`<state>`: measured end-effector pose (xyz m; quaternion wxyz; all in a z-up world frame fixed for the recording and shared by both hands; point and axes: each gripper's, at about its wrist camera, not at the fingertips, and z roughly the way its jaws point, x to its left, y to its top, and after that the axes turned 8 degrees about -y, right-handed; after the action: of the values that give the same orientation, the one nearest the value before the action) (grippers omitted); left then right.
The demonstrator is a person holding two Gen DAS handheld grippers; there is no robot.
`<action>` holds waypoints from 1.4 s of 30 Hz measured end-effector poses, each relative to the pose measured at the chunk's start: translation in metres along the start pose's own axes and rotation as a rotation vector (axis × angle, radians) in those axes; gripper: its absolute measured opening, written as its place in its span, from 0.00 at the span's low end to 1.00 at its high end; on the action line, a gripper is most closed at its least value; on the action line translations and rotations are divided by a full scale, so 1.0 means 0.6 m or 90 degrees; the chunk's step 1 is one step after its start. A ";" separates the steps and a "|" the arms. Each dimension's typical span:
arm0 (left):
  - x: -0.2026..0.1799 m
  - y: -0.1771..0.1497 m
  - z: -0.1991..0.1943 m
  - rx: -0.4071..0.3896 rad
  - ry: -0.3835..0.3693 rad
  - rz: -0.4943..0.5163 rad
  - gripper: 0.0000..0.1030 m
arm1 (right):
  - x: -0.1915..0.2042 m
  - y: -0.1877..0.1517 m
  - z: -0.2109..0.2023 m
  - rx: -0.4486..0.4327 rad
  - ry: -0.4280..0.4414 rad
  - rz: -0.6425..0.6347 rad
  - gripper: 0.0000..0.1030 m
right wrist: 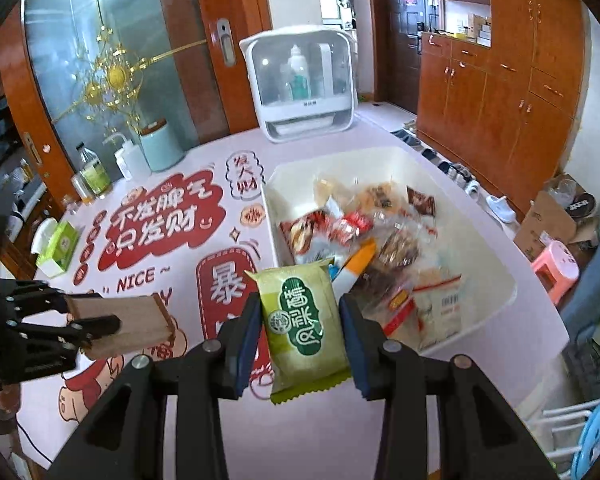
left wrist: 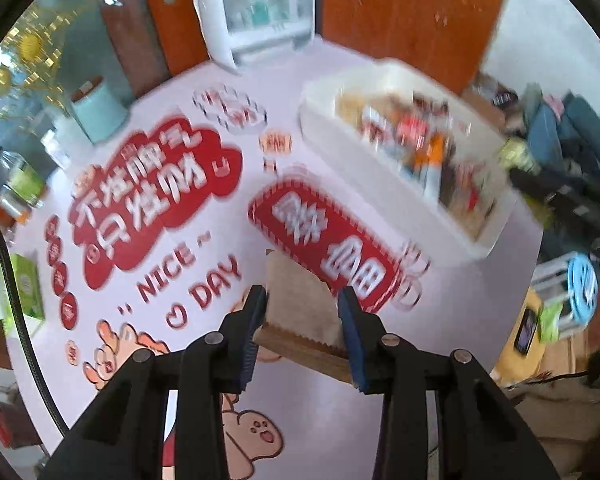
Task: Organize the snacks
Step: 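Carry the wafer bar and green packet over the white tray, then open both tools to release the wafer bar and green packet into the tray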
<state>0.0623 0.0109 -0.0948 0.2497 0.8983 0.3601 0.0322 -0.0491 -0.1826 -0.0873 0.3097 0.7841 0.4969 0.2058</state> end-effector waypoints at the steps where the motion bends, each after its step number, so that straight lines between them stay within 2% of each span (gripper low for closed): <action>1: -0.014 0.013 -0.020 -0.018 0.005 -0.001 0.34 | -0.010 0.008 0.000 -0.007 0.005 -0.001 0.38; 7: -0.112 0.109 -0.108 -0.129 0.008 0.023 0.34 | -0.075 0.060 -0.002 -0.055 0.006 0.002 0.38; 10: -0.163 0.166 -0.113 -0.176 -0.005 0.030 0.34 | -0.104 0.091 -0.002 -0.071 0.003 -0.004 0.38; 13: -0.205 0.216 -0.095 -0.204 0.003 0.021 0.36 | -0.134 0.126 -0.001 -0.075 0.019 -0.009 0.40; 14: -0.213 0.230 -0.087 -0.212 0.003 0.006 0.41 | -0.141 0.133 0.000 -0.076 0.027 -0.009 0.44; 15: -0.221 0.243 -0.074 -0.218 0.000 -0.009 0.46 | -0.150 0.143 0.002 -0.075 0.031 -0.013 0.56; 16: -0.226 0.250 -0.064 -0.216 0.000 -0.017 0.52 | -0.155 0.149 0.003 -0.077 0.019 -0.016 0.62; 17: -0.229 0.255 -0.052 -0.212 0.003 -0.030 0.68 | -0.160 0.153 0.003 -0.081 0.001 -0.019 0.72; 18: -0.232 0.259 -0.040 -0.210 0.006 -0.046 0.77 | -0.163 0.154 0.003 -0.086 -0.012 -0.020 0.73; 22: -0.237 0.249 -0.011 -0.194 -0.015 -0.067 0.78 | -0.175 0.154 0.004 -0.088 -0.018 -0.034 0.73; 34: -0.236 0.186 -0.017 -0.190 0.027 -0.094 0.84 | -0.162 0.137 0.011 -0.067 0.003 -0.055 0.73; 42: -0.219 0.143 -0.038 -0.215 0.044 -0.150 0.84 | -0.149 0.119 0.002 -0.055 0.031 -0.060 0.73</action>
<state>0.0139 -0.1194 -0.0185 0.3860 0.7940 0.4603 0.0934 -0.0395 -0.2865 -0.0403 0.3407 0.7405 0.5310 0.2314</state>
